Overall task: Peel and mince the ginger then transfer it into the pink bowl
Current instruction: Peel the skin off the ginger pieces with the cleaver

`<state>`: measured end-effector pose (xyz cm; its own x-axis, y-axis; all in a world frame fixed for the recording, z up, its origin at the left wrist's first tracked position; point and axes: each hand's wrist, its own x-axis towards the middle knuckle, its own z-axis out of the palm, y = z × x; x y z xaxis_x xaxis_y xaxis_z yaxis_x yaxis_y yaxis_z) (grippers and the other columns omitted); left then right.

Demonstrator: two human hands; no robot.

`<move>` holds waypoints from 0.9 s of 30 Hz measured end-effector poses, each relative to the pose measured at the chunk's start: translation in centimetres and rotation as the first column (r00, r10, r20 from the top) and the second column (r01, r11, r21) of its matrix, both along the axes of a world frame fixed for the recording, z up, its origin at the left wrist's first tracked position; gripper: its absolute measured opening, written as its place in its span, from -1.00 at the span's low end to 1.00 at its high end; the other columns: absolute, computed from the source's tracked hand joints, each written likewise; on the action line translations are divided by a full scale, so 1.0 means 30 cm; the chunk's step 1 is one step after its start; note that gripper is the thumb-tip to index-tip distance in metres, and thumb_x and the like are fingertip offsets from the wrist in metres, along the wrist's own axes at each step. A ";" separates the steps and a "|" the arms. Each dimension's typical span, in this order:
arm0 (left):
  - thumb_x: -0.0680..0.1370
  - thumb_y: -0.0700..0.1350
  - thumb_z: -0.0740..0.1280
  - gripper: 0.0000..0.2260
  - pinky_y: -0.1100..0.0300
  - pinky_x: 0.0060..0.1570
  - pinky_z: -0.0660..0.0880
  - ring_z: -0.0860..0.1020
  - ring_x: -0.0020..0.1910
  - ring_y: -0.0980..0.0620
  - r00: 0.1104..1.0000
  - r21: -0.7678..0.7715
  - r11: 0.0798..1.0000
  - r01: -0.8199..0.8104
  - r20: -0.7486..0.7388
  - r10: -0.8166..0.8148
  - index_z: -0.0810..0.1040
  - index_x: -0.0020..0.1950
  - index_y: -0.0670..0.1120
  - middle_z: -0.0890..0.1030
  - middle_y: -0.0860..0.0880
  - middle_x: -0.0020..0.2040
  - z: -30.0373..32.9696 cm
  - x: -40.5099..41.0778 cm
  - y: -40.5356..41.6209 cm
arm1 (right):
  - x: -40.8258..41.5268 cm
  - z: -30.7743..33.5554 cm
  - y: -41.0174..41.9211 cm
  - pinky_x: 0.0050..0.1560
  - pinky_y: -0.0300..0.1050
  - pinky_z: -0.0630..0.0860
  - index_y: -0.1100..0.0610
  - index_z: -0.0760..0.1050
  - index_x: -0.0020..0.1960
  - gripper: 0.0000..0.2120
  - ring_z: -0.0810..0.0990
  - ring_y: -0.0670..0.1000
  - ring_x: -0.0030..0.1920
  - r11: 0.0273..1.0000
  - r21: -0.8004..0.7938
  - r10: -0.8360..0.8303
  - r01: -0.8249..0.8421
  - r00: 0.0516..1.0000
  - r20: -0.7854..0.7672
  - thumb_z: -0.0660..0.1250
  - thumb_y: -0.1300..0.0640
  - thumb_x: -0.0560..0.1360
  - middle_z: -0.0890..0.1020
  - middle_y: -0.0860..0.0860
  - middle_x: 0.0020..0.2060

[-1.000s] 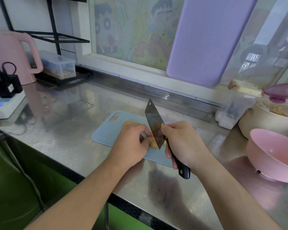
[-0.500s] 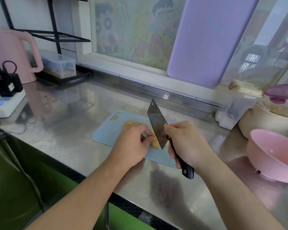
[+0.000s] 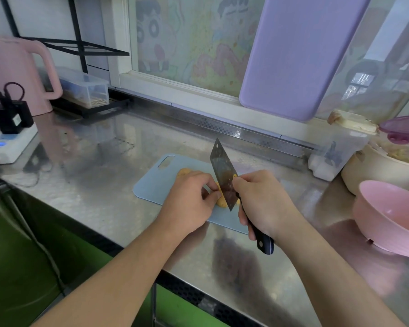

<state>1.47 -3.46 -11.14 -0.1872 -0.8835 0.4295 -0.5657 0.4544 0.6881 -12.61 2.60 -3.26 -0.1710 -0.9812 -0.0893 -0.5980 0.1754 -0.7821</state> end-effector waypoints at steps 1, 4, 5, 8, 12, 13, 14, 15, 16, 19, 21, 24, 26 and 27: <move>0.52 -0.12 0.51 -0.85 0.15 0.00 0.50 0.56 -0.02 0.03 1.000 0.002 1.000 0.000 0.000 0.000 0.64 -0.21 0.06 0.53 0.19 -0.16 -0.001 -0.001 0.000 | 0.001 -0.001 0.000 -0.57 -0.23 0.34 0.36 0.48 -0.09 -0.67 0.44 0.14 -0.69 1.000 -0.001 -0.003 0.003 1.000 -0.001 0.08 0.16 0.65 0.50 0.16 -0.57; 0.53 -0.12 0.51 -0.87 0.10 0.02 0.51 0.56 -0.01 0.02 1.000 0.008 1.000 -0.002 0.004 0.002 0.64 -0.19 0.05 0.55 0.16 -0.15 -0.005 -0.002 -0.005 | 0.004 -0.004 0.004 -0.58 -0.24 0.32 0.32 0.47 -0.10 -0.68 0.45 0.14 -0.68 1.000 -0.005 -0.003 0.003 1.000 -0.004 0.07 0.15 0.65 0.51 0.18 -0.57; 0.53 -0.11 0.50 -0.87 0.08 0.03 0.52 0.56 -0.01 0.02 1.000 0.005 1.000 -0.002 0.009 0.002 0.63 -0.18 0.05 0.56 0.15 -0.14 -0.009 -0.003 -0.008 | 0.005 -0.006 0.006 -0.57 -0.25 0.32 0.33 0.46 -0.10 -0.69 0.45 0.14 -0.68 1.000 -0.006 -0.002 0.002 1.000 -0.008 0.07 0.16 0.65 0.51 0.18 -0.56; 0.54 -0.11 0.49 -0.87 0.04 0.03 0.52 0.55 -0.01 0.01 1.000 -0.011 1.000 -0.006 0.022 0.006 0.62 -0.17 0.06 0.57 0.14 -0.15 -0.016 -0.006 -0.013 | 0.006 -0.010 0.008 -0.57 -0.26 0.31 0.36 0.45 -0.07 -0.69 0.45 0.13 -0.69 1.000 -0.007 -0.004 0.004 1.000 -0.004 0.06 0.16 0.65 0.51 0.17 -0.57; 0.55 -0.10 0.49 -0.87 0.02 0.03 0.52 0.53 -0.01 0.00 0.999 -0.024 1.000 -0.011 0.041 0.012 0.60 -0.17 0.06 0.56 0.14 -0.14 -0.024 -0.010 -0.017 | 0.009 -0.011 0.011 -0.58 -0.26 0.31 0.26 0.43 -0.15 -0.70 0.45 0.13 -0.69 1.000 -0.010 -0.012 0.012 1.000 0.007 0.06 0.16 0.66 0.50 0.17 -0.58; 0.55 -0.10 0.48 -0.87 0.02 0.03 0.52 0.53 -0.01 -0.01 0.999 -0.025 1.000 -0.013 0.044 0.014 0.60 -0.17 0.06 0.56 0.14 -0.14 -0.026 -0.011 -0.018 | 0.009 -0.010 0.011 -0.58 -0.26 0.31 0.24 0.43 -0.16 -0.70 0.45 0.13 -0.69 1.000 -0.011 -0.014 0.014 1.000 0.011 0.07 0.16 0.67 0.50 0.18 -0.58; 0.55 -0.11 0.48 -0.87 0.01 0.03 0.52 0.53 -0.02 -0.01 0.999 -0.027 1.000 -0.014 0.044 0.015 0.60 -0.16 0.05 0.56 0.13 -0.13 -0.026 -0.011 -0.019 | 0.009 -0.009 0.012 -0.59 -0.26 0.30 0.23 0.42 -0.17 -0.70 0.45 0.13 -0.69 1.000 -0.010 -0.015 0.015 1.000 0.013 0.07 0.17 0.67 0.50 0.19 -0.58; 0.55 -0.12 0.47 -0.88 0.01 0.03 0.52 0.53 -0.02 0.00 0.999 -0.029 0.999 -0.015 0.046 0.016 0.60 -0.16 0.04 0.57 0.13 -0.13 -0.027 -0.011 -0.019 | 0.010 -0.008 0.014 -0.59 -0.27 0.30 0.22 0.41 -0.18 -0.70 0.44 0.13 -0.70 1.000 -0.008 -0.015 0.015 1.000 0.013 0.07 0.17 0.67 0.50 0.19 -0.57; 0.55 -0.12 0.47 -0.88 0.02 0.03 0.51 0.53 -0.02 0.01 0.999 -0.032 0.999 -0.015 0.049 0.016 0.60 -0.15 0.03 0.57 0.12 -0.12 -0.026 -0.011 -0.018 | 0.010 -0.007 0.017 -0.59 -0.27 0.30 0.22 0.40 -0.20 -0.70 0.44 0.13 -0.70 1.000 -0.006 -0.014 0.014 1.000 0.008 0.07 0.18 0.66 0.51 0.20 -0.57; 0.56 -0.12 0.46 -0.88 0.04 0.02 0.50 0.52 -0.04 0.04 0.998 -0.039 0.999 -0.017 0.059 0.019 0.60 -0.15 0.03 0.57 0.13 -0.12 -0.026 -0.010 -0.019 | 0.014 -0.007 0.026 -0.57 -0.25 0.32 0.20 0.38 -0.24 -0.68 0.43 0.13 -0.70 1.000 -0.003 -0.016 0.016 1.000 -0.003 0.07 0.18 0.66 0.50 0.22 -0.56; 0.56 -0.12 0.46 -0.88 0.05 0.02 0.50 0.52 -0.04 0.05 0.998 -0.041 0.999 -0.016 0.059 0.018 0.60 -0.16 0.03 0.57 0.14 -0.12 -0.027 -0.009 -0.020 | 0.014 -0.007 0.034 -0.56 -0.25 0.32 0.21 0.39 -0.23 -0.68 0.44 0.13 -0.69 1.000 -0.001 -0.017 0.017 1.000 -0.012 0.07 0.18 0.66 0.51 0.22 -0.56; 0.56 -0.13 0.45 -0.87 0.05 0.01 0.49 0.50 -0.06 0.07 0.998 -0.045 0.999 -0.010 0.063 0.013 0.60 -0.17 0.03 0.57 0.13 -0.12 -0.028 -0.010 -0.021 | 0.014 -0.006 0.049 -0.55 -0.22 0.33 0.18 0.36 -0.25 -0.68 0.43 0.14 -0.67 1.000 0.001 -0.019 0.019 0.999 -0.041 0.08 0.17 0.66 0.51 0.21 -0.57; 0.55 -0.13 0.45 -0.86 0.05 0.01 0.48 0.49 -0.05 0.07 0.998 -0.049 0.999 -0.008 0.065 0.011 0.60 -0.18 0.03 0.57 0.13 -0.13 -0.029 -0.009 -0.021 | 0.014 0.000 0.060 -0.54 -0.20 0.34 0.18 0.36 -0.25 -0.69 0.43 0.14 -0.66 1.000 0.014 -0.019 0.020 0.998 -0.053 0.08 0.17 0.65 0.51 0.22 -0.56; 0.55 -0.13 0.45 -0.86 0.05 0.02 0.48 0.49 -0.04 0.06 0.998 -0.050 0.999 -0.009 0.067 0.013 0.60 -0.18 0.04 0.56 0.13 -0.14 -0.029 -0.009 -0.021 | 0.014 0.002 0.064 -0.54 -0.20 0.35 0.19 0.37 -0.24 -0.70 0.43 0.14 -0.67 1.000 0.024 -0.019 0.021 0.998 -0.058 0.08 0.17 0.65 0.51 0.23 -0.55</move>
<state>1.21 -4.08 -12.00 -0.2075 -0.8634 0.4598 -0.6151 0.4806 0.6250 -12.18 4.53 -3.20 -0.1960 -0.9752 -0.1027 -0.6379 0.2064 -0.7419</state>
